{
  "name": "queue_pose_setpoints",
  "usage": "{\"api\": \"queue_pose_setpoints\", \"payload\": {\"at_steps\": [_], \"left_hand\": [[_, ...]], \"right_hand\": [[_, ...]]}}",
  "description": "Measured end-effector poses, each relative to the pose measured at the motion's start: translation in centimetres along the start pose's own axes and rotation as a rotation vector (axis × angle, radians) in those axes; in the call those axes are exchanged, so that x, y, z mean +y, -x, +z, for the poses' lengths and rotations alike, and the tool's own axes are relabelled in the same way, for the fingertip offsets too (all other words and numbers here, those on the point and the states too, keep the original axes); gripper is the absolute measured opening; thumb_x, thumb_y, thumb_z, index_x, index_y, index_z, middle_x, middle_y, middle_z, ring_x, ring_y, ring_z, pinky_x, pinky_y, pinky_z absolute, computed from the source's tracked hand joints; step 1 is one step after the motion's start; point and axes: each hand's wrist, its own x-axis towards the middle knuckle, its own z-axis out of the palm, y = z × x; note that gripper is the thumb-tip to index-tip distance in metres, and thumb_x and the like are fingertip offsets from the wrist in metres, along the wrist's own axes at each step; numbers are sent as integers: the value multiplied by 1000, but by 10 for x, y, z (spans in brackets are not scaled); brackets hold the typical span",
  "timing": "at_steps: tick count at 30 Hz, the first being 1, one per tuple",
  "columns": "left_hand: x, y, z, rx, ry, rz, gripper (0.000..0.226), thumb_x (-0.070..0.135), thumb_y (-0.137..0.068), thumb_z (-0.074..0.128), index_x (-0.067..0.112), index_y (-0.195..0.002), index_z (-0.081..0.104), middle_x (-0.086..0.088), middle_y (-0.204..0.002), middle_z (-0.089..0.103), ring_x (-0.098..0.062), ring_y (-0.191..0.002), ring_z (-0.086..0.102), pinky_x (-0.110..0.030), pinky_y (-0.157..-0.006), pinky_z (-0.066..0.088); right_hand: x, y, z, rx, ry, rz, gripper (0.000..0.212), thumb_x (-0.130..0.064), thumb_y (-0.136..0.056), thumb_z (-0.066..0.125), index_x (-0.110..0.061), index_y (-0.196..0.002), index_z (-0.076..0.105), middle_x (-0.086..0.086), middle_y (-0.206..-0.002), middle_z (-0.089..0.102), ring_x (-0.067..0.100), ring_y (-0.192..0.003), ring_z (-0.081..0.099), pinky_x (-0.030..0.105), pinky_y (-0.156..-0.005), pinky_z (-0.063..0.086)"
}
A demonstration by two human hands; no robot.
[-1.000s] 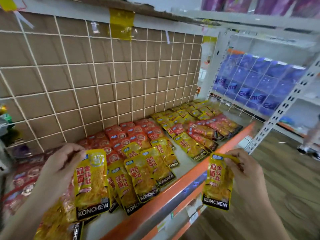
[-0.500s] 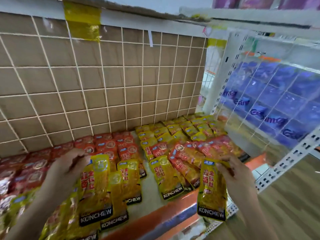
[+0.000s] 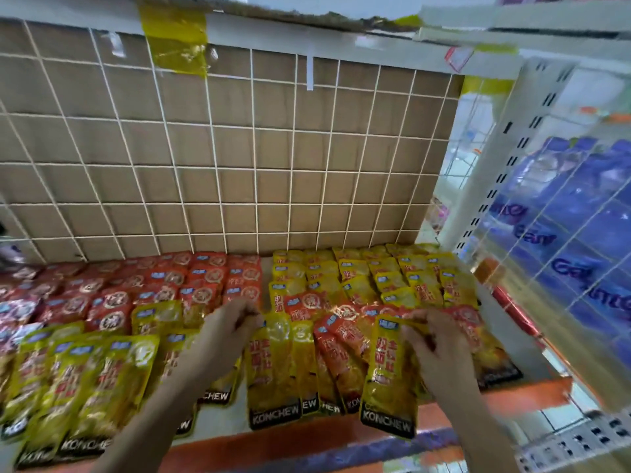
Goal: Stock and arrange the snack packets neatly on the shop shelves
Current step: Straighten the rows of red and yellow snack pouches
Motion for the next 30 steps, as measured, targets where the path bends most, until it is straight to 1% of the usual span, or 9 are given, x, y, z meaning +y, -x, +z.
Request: {"api": "queue_pose_setpoints", "payload": {"at_steps": [2,5,10,13,15,17,21,26,30], "left_hand": [[5,-5,10,17,-39,-46,26,5,-89,59,22,-70,52,7,-60,52,-8,-56,45,-24,-52,35],[9,-10,20,24,-62,-71,28,5,-89,59,26,-72,49,4,-72,57,-14,-69,53,-24,-59,39],[14,-20,31,14,-71,-115,18,7,-91,56,20,-80,51,7,-77,55,-15,-74,53,-18,-56,38],[18,-19,36,-25,-98,-110,15,14,-91,57,26,-86,50,10,-83,55,-9,-72,52,-12,-52,37],[20,-13,36,-95,-149,-99,18,24,-88,63,27,-102,52,13,-97,54,-2,-83,52,-8,-60,39],[19,-9,34,-156,-281,-28,42,37,-83,67,27,-119,49,12,-114,48,-7,-104,47,-15,-80,40],[24,0,31,-292,-500,50,69,54,-80,62,34,-139,31,10,-142,31,-14,-132,25,-30,-109,22],[19,4,34,-274,-530,47,73,60,-79,57,36,-140,25,13,-143,26,-11,-134,21,-31,-113,17],[13,3,33,-216,-541,100,58,53,-89,49,34,-139,27,12,-139,30,-10,-131,24,-28,-110,21]], "right_hand": [[-2,-3,5,-27,-12,-12,37,-4,-81,67,-35,-75,48,-18,-69,54,-6,-66,53,2,-63,35],[-5,-6,13,-64,-41,-9,34,-5,-83,64,-33,-74,48,-17,-69,57,-15,-72,54,2,-59,36],[-13,-8,28,-88,-106,45,28,-10,-85,63,-34,-77,51,-13,-69,62,-6,-67,57,7,-56,38],[-16,-10,34,-117,-84,69,23,-14,-86,63,-33,-79,52,-12,-68,63,-2,-62,58,12,-54,39],[-17,-12,39,-152,-69,79,17,-14,-87,62,-27,-80,54,-12,-63,61,-4,-58,56,11,-52,39],[-17,-13,45,-181,-50,78,13,-13,-87,61,-24,-83,55,-12,-63,59,-3,-57,55,11,-54,38],[-15,-17,61,-268,52,66,10,-20,-89,60,-26,-87,53,-15,-75,59,-3,-64,52,14,-57,35],[-18,-21,78,-370,183,23,6,-28,-90,59,-30,-94,56,-19,-85,58,-1,-76,54,17,-70,43],[-22,-25,82,-353,220,-21,15,-28,-90,58,-22,-104,60,-17,-91,55,1,-84,52,17,-76,41]]}}
